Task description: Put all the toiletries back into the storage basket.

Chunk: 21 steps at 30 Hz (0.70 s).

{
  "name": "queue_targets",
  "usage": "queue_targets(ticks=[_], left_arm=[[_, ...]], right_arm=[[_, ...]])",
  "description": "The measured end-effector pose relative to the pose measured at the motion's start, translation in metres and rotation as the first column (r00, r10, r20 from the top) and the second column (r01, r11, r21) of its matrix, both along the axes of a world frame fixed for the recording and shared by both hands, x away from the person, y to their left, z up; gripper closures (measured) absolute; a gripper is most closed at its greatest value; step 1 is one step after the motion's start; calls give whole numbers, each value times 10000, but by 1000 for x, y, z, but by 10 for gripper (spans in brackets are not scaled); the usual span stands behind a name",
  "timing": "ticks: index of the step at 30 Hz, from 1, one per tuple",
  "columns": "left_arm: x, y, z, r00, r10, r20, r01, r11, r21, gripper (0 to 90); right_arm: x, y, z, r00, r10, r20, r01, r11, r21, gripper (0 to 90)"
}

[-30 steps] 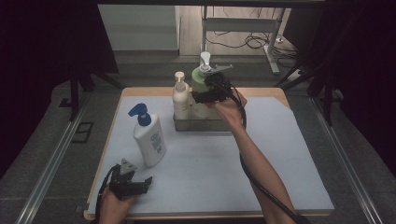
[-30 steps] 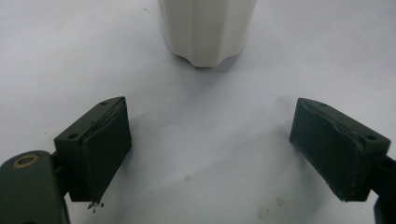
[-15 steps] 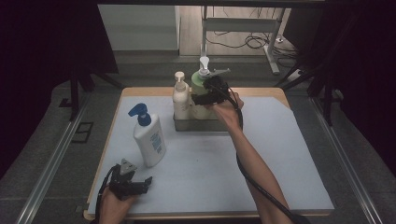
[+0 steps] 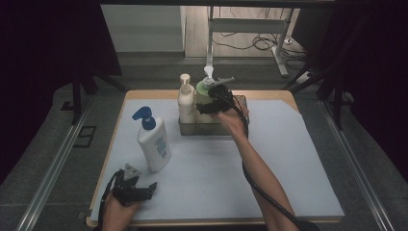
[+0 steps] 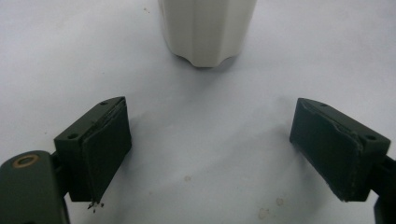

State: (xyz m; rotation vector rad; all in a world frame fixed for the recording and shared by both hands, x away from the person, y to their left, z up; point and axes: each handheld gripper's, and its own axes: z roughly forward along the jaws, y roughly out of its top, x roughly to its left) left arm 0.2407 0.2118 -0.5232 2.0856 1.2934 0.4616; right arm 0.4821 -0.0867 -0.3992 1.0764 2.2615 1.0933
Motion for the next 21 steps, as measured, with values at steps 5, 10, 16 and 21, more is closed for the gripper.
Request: queue_targets(ticks=[5,10,16,21], left_arm=[[0,0,0,10000,1,-3,-1,10000,9,122],[0,0,0,10000,4,-1,-4,10000,10,122],[0,0,0,10000,0,-8,0,10000,11,121],[0,0,0,10000,-1,-3,1,10000,15,122]], right_arm=[[-1,1,-9,9998,161,-97,-162,9999,-60,119],[-1,2,-15,9995,214,-230,-215,9998,-41,119],[-2,4,-23,9987,329,-388,-338,9992,-230,118],[-2,3,-26,9989,337,-332,-342,9993,-164,116]])
